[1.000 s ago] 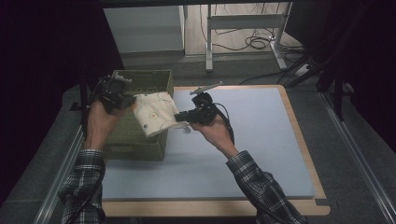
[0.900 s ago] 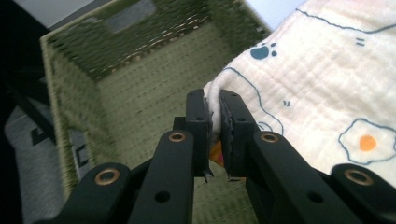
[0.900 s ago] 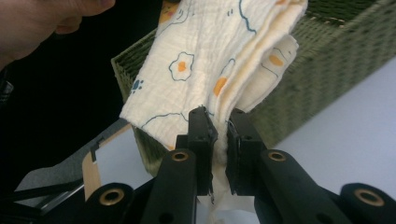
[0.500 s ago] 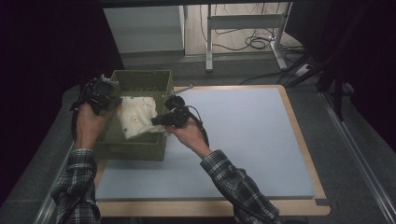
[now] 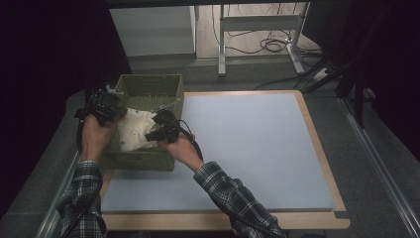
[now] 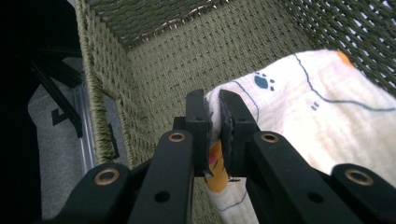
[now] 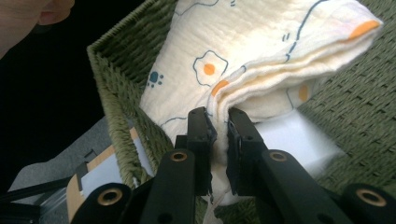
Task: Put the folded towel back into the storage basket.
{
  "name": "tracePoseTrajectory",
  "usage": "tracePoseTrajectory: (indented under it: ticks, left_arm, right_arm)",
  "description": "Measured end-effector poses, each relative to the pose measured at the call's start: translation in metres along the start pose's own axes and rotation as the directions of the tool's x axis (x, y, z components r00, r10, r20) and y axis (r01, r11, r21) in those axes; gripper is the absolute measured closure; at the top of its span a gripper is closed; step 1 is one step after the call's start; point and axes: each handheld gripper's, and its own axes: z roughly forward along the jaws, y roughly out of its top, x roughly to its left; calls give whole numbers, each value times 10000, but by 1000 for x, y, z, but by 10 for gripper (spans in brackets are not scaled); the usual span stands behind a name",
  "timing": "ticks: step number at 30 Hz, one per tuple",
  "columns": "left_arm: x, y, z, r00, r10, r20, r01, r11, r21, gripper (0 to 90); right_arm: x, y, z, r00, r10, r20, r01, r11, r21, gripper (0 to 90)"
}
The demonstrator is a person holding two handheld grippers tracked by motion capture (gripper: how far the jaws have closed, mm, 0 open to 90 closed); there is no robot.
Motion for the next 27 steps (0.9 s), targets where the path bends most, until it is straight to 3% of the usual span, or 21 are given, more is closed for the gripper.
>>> tracePoseTrajectory:
  ticks: [6,11,16,18,19,27]
  left_arm:
    - [-3,0,10,9998,39,200,-39,10000,-10,827]
    - [-12,1,25,9987,273,441,-282,9994,178,826]
    - [-17,-1,39,9976,259,644,-287,9987,421,814]
    - [-18,-1,42,9974,247,673,-279,9985,463,746]
    - [-20,-2,44,9978,218,624,-240,9991,345,700]
    - [-24,3,38,9966,40,828,-39,10000,-9,549]
  right_arm:
    - [0,-1,2,9988,-46,479,36,9998,217,801]
    - [-4,-5,3,9971,75,763,-111,9989,461,799]
    - [-2,-7,5,9949,1,1013,-51,9988,487,771]
    - [-2,-7,5,9951,-29,986,-18,9988,482,742]
    - [-1,-6,4,9965,-39,832,-1,9989,475,663]
    - [-6,-1,-14,9953,-259,937,252,9996,91,616]
